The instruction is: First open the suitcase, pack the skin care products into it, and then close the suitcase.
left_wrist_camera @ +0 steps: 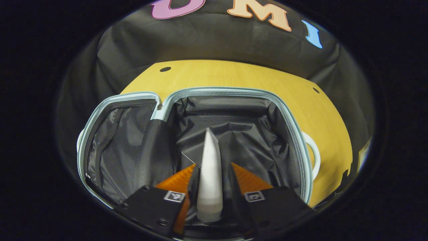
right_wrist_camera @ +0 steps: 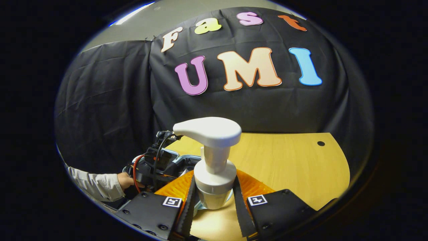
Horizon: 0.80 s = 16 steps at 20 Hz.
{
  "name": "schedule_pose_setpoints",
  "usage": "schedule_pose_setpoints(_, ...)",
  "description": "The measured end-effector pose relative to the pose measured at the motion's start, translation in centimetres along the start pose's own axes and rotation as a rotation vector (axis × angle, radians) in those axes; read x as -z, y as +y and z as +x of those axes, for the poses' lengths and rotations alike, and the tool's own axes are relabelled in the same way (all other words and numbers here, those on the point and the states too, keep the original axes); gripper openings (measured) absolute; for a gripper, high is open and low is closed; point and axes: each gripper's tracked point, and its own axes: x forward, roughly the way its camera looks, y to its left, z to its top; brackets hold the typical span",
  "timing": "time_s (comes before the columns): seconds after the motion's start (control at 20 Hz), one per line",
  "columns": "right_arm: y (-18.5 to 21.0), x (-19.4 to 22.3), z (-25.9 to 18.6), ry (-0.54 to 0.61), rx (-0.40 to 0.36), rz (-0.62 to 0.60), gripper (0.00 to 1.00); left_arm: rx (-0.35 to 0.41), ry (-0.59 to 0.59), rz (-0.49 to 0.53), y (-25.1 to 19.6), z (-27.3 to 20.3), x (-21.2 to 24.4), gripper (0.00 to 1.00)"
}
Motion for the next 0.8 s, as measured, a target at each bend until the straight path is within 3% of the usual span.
schedule_pose_setpoints(0.1, 1.2, 0.5, 1.1, 0.017, -0.015, -0.003, 0.57, -0.002, -0.088, 0.038, 0.3, -1.3, -2.1, 0.82)
schedule_pose_setpoints(0.2, 2.6, 1.3, 2.4, 0.043, -0.031, -0.003, 0.57, 0.012, -0.167, 0.043, 0.6, -3.3, -3.9, 0.99)
schedule_pose_setpoints(0.45, 6.4, 5.2, 6.6, 0.139, -0.071, 0.023, 0.57, 0.010, -0.282, 0.013, 4.4, -7.4, -7.1, 0.98)
schedule_pose_setpoints(0.8, 9.4, 13.9, 11.6, 0.322, -0.046, 0.078, 0.57, -0.096, -0.341, -0.015, 15.3, -11.2, -6.9, 0.96)
